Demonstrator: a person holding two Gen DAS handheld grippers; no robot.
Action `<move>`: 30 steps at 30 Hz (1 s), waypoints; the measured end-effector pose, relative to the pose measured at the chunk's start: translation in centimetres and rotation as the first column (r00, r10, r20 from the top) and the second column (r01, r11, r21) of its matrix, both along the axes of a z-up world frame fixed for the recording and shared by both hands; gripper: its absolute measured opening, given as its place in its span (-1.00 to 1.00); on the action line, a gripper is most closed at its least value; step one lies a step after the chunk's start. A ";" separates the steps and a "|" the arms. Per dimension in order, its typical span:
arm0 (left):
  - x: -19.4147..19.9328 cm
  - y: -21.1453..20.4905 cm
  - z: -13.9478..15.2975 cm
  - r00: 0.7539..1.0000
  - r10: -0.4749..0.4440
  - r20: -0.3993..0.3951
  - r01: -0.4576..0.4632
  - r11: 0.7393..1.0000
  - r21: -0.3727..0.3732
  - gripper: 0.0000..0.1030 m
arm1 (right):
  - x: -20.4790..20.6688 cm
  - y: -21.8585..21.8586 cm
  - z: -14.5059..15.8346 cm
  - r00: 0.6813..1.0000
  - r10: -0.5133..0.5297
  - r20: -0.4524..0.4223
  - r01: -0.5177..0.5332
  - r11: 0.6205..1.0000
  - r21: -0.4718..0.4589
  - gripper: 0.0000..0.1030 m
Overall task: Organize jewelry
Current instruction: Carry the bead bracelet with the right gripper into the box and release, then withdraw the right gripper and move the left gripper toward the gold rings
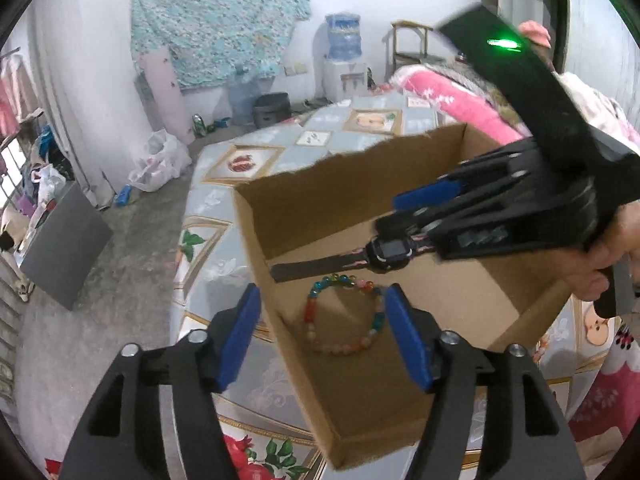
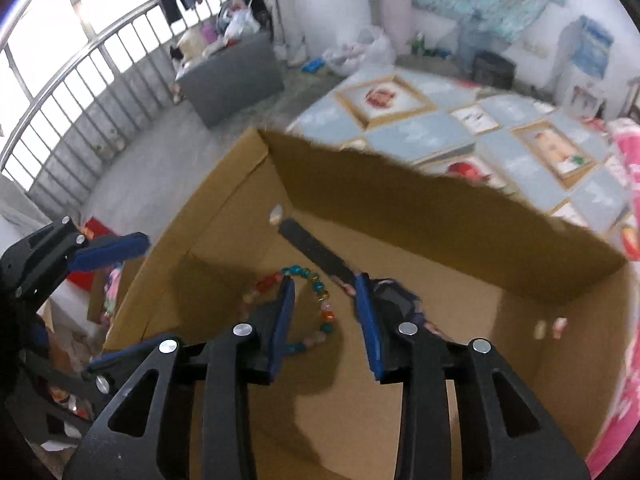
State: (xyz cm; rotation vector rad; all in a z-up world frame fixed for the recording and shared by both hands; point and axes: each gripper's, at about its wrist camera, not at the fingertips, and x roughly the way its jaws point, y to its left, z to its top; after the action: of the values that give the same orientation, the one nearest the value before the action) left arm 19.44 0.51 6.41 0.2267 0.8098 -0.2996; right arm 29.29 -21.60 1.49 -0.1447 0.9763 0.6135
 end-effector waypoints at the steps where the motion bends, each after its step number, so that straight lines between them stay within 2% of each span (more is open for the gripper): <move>1: -0.5 0.4 0.3 1.000 0.011 0.012 -0.010 1.000 -0.014 0.30 | -0.7 -1.2 0.9 0.999 -0.019 0.029 0.019 0.999 0.028 -0.28; 4: -2.3 1.8 1.5 0.998 0.036 0.047 -0.033 0.997 -0.070 0.40 | -4.1 -5.2 3.7 0.989 -0.076 0.126 0.062 0.992 0.113 -0.03; 6: -4.3 3.0 2.4 0.995 0.037 0.088 -0.025 0.991 -0.133 0.50 | -6.5 -7.5 4.9 0.978 -0.109 0.176 0.083 0.985 0.149 0.17; 8: -6.3 4.3 3.0 0.992 0.040 0.121 -0.017 0.983 -0.183 0.61 | -9.8 -10.7 6.0 0.962 -0.151 0.230 0.103 0.973 0.209 0.27; 11: -8.9 5.6 2.4 0.992 0.034 0.118 -0.007 0.976 -0.220 0.67 | -14.8 -14.0 6.2 0.941 -0.181 0.288 0.105 0.960 0.260 0.50; 13: -10.3 5.8 1.4 0.996 0.024 0.085 -0.004 0.974 -0.228 0.73 | -17.5 -15.4 4.9 0.939 -0.205 0.278 0.131 0.956 0.261 0.62; 15: -11.3 5.8 -0.4 0.999 0.013 0.030 -0.006 0.972 -0.234 0.76 | -18.5 -16.1 2.9 0.945 -0.241 0.222 0.190 0.955 0.228 0.66; 17: -11.7 5.1 -3.1 0.999 0.013 -0.053 -0.024 0.973 -0.228 0.77 | -18.7 -16.4 -0.3 0.949 -0.293 0.115 0.269 0.945 0.186 0.66; 19: -11.6 3.5 -6.1 0.992 0.022 -0.124 -0.043 0.985 -0.166 0.77 | -18.5 -16.0 -3.8 0.943 -0.333 0.004 0.331 0.937 0.115 0.66; 21: -11.4 2.3 -8.0 0.987 0.018 -0.159 -0.039 0.991 -0.127 0.77 | -18.5 -15.2 -6.0 0.932 -0.359 -0.051 0.361 0.932 0.043 0.66; 23: -11.4 1.1 -9.4 0.985 0.020 -0.169 -0.035 0.996 -0.087 0.77 | -18.7 -14.3 -7.2 0.932 -0.358 -0.064 0.358 0.934 -0.005 0.66; 26: -11.3 -0.1 -10.5 0.987 0.025 -0.161 -0.034 0.998 -0.056 0.77 | -19.0 -12.1 -8.7 0.934 -0.357 -0.013 0.352 0.926 -0.140 0.66; 28: -11.2 -0.9 -11.4 0.985 0.035 -0.167 -0.040 0.999 -0.029 0.77 | -19.0 -11.5 -9.4 0.931 -0.366 0.006 0.360 0.913 -0.190 0.66; 30: -11.0 -1.5 -12.1 0.983 0.049 -0.175 -0.049 0.999 0.001 0.81 | -18.6 -11.2 -10.1 0.927 -0.375 -0.014 0.366 0.912 -0.188 0.66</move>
State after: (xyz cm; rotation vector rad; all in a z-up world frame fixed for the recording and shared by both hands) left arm 8.42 -0.97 -5.72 0.1782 0.9869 -0.2770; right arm 10.64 -32.84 -8.58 -0.1017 1.0747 0.1777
